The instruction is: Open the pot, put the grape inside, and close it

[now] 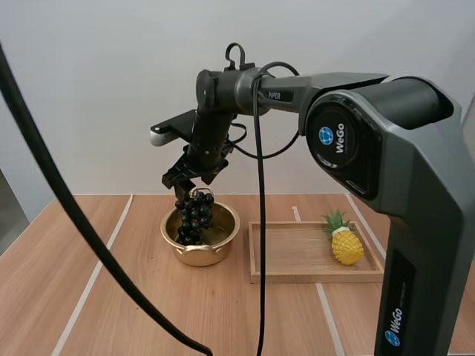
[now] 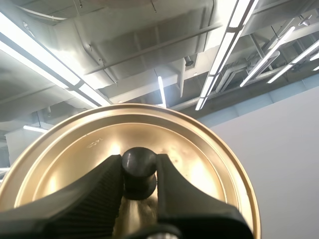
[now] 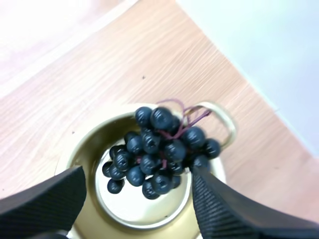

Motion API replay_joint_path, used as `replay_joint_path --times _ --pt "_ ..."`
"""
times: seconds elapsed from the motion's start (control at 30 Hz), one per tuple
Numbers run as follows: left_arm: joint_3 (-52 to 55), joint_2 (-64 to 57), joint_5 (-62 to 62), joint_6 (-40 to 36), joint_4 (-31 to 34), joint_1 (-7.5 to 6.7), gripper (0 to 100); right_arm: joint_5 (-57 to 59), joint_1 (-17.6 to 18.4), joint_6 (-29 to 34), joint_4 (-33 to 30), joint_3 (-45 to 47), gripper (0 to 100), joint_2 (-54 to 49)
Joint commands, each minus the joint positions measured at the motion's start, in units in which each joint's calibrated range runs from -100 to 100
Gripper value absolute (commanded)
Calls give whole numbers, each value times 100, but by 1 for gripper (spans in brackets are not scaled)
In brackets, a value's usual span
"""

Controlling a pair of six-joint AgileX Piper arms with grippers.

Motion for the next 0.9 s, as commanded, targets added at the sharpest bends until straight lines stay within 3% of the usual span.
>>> replay_joint_path --times 0.0,0.27,0.43,0.87 --pt "-17 -19 -178 2 76 3 0 6 -6 -24 -377 -260 100 -431" --pt "-17 -19 -178 2 80 3 0 6 -199 160 -469 -488 100 -1030" --pt "-17 -19 -178 2 80 3 0 -74 -531 230 -469 -643 100 -1517" --pt "-17 -19 -178 2 185 3 0 -2174 -1433 239 -456 -643 100 -3041"
